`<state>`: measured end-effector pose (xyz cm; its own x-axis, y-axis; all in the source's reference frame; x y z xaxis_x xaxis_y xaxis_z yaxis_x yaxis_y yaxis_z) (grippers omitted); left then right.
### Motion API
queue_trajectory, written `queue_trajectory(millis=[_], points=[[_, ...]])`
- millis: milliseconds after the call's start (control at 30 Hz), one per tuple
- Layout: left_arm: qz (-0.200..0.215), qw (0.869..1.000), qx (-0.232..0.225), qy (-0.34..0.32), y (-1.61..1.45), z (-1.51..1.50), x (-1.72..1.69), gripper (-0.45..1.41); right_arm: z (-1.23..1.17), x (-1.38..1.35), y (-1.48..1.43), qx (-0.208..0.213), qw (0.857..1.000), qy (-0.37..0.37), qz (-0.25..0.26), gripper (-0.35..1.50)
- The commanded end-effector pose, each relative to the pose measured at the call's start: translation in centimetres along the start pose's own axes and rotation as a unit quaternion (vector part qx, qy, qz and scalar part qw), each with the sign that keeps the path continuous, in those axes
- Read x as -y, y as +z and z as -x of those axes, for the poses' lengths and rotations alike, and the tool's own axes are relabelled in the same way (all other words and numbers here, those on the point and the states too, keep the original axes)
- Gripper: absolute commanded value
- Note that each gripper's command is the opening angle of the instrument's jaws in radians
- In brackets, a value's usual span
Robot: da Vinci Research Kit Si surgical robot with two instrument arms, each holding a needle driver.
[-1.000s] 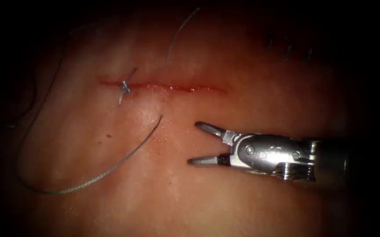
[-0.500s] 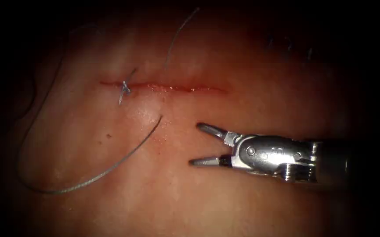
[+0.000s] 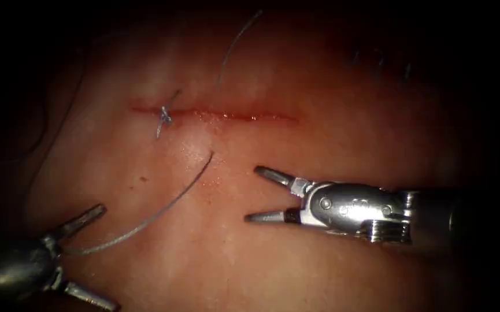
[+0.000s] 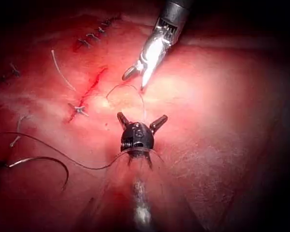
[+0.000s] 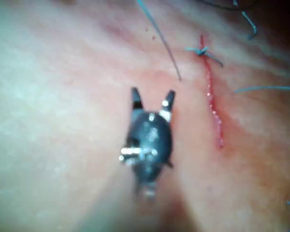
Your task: Wound Closure
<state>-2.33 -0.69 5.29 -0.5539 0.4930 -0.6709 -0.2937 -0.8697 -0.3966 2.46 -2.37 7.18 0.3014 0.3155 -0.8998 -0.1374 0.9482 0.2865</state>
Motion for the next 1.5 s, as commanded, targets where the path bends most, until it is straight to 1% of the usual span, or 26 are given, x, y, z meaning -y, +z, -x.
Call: queue_trajectory(millis=[33,67,100,133,167,300,333,400,433,567,600,700,733,833,933,1033,1133,1200,1300,1367,1500], points=[[-0.005,1.000,0.005,0.000,0.10,0.04,0.04,1.05,0.01,0.00,0.09,-0.001,1.000,-0.001,-0.001,1.38],[-0.011,1.000,0.009,-0.002,0.12,0.07,0.06,1.00,0.00,0.01,0.09,-0.001,1.000,0.000,-0.001,1.38],[-0.013,1.000,0.013,-0.003,0.13,0.09,0.08,0.83,0.00,0.01,0.09,-0.001,1.000,0.000,-0.001,1.38],[-0.016,1.000,0.015,-0.003,0.13,0.11,0.09,0.53,0.00,0.01,0.09,-0.001,1.000,0.000,-0.001,1.38],[-0.018,1.000,0.018,0.010,0.12,0.13,0.10,-0.45,-0.02,0.01,0.08,-0.001,1.000,0.000,-0.001,1.38],[-0.021,0.998,0.020,0.061,0.08,0.10,0.13,-0.45,-0.12,0.02,0.03,-0.002,1.000,0.004,-0.004,1.35],[-0.023,0.995,0.022,0.089,0.06,0.05,0.17,-0.45,-0.21,0.01,-0.03,-0.002,1.000,0.007,-0.007,1.31],[-0.024,0.995,0.024,0.097,0.07,-0.01,0.20,-0.45,-0.30,0.00,-0.08,-0.001,1.000,0.011,-0.004,1.31],[-0.023,0.994,0.024,0.106,0.12,-0.08,0.25,-0.45,-0.43,0.00,-0.12,0.000,1.000,0.015,-0.002,1.31],[-0.026,0.993,0.024,0.114,0.32,-0.19,0.39,-0.45,-0.68,0.03,-0.20,0.010,1.000,-0.015,0.007,1.33],[-0.024,0.993,0.022,0.116,0.45,-0.22,0.43,-0.45,-0.81,0.04,-0.22,0.025,0.999,-0.035,0.015,1.33],[-0.018,0.992,0.026,0.122,0.63,-0.24,0.48,-0.45,-0.96,0.04,-0.22,0.048,0.997,-0.064,0.017,1.31],[-0.017,0.992,0.028,0.122,0.71,-0.25,0.49,-0.45,-1.04,-0.01,-0.22,0.056,0.995,-0.079,0.019,1.30],[-0.015,0.992,0.030,0.122,0.79,-0.27,0.53,-0.45,-1.11,-0.09,-0.18,0.074,0.992,-0.099,0.019,1.30],[-0.014,0.992,0.031,0.123,0.78,-0.26,0.54,-0.45,-1.11,-0.06,-0.07,0.088,0.990,-0.112,0.014,1.31],[-0.014,0.992,0.031,0.123,0.79,-0.26,0.56,-0.45,-1.17,-0.04,-0.02,0.093,0.987,-0.131,0.012,1.30],[-0.014,0.992,0.032,0.122,0.82,-0.26,0.60,-0.45,-1.26,-0.03,-0.04,0.101,0.983,-0.150,0.018,1.26],[-0.012,0.992,0.035,0.122,0.87,-0.27,0.65,-0.45,-1.37,-0.03,-0.07,0.117,0.975,-0.186,0.035,1.23],[-0.011,0.992,0.035,0.122,0.91,-0.29,0.68,-0.45,-1.44,-0.06,-0.10,0.135,0.968,-0.207,0.048,1.21],[-0.010,0.992,0.037,0.122,0.91,-0.28,0.69,-0.45,-1.47,-0.10,-0.14,0.156,0.961,-0.219,0.066,1.21],[-0.009,0.992,0.038,0.123,0.92,-0.26,0.74,-0.45,-1.51,-0.07,-0.17,0.167,0.959,-0.221,0.069,1.21]])
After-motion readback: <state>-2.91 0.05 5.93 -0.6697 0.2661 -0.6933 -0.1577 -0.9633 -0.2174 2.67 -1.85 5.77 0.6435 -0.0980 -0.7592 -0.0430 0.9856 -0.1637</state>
